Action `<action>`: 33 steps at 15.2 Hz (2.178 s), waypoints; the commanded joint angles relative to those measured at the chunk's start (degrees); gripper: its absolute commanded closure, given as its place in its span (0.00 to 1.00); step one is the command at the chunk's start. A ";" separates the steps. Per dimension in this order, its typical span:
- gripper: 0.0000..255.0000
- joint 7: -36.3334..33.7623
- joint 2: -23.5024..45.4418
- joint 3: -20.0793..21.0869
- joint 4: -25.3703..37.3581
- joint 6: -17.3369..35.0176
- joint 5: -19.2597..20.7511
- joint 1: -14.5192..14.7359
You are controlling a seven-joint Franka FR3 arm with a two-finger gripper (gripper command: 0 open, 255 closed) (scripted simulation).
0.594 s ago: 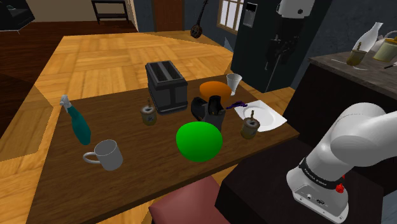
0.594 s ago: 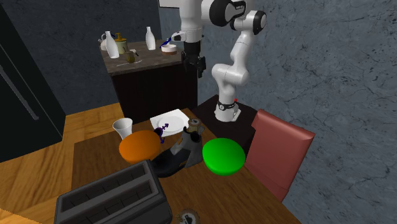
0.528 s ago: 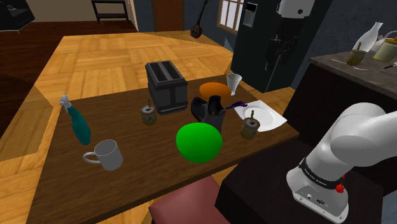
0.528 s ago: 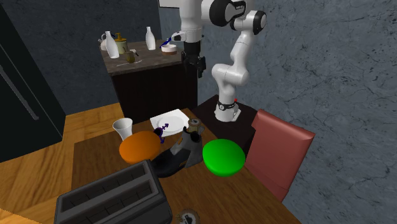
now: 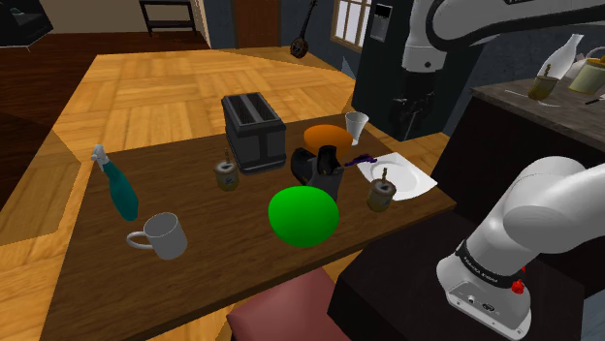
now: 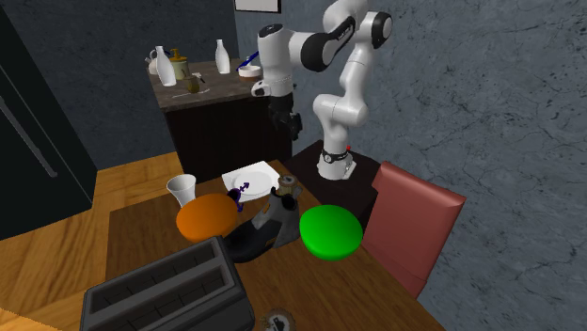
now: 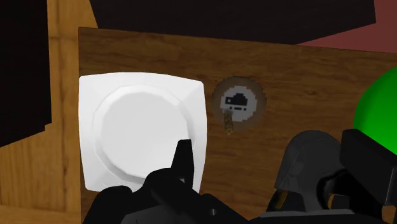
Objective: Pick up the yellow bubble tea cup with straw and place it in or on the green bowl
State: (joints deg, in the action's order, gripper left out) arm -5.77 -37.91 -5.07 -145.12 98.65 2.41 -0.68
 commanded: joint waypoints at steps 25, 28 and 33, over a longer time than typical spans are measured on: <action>0.00 -0.62 21.79 -2.36 -15.37 27.53 -4.83 0.63; 1.00 -0.62 21.79 -2.36 -15.37 27.53 -4.82 0.63; 1.00 -0.62 21.80 -2.36 -15.36 27.54 -4.83 0.63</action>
State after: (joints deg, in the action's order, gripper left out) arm -6.39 -16.15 -7.43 -160.48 126.13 -2.42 -0.06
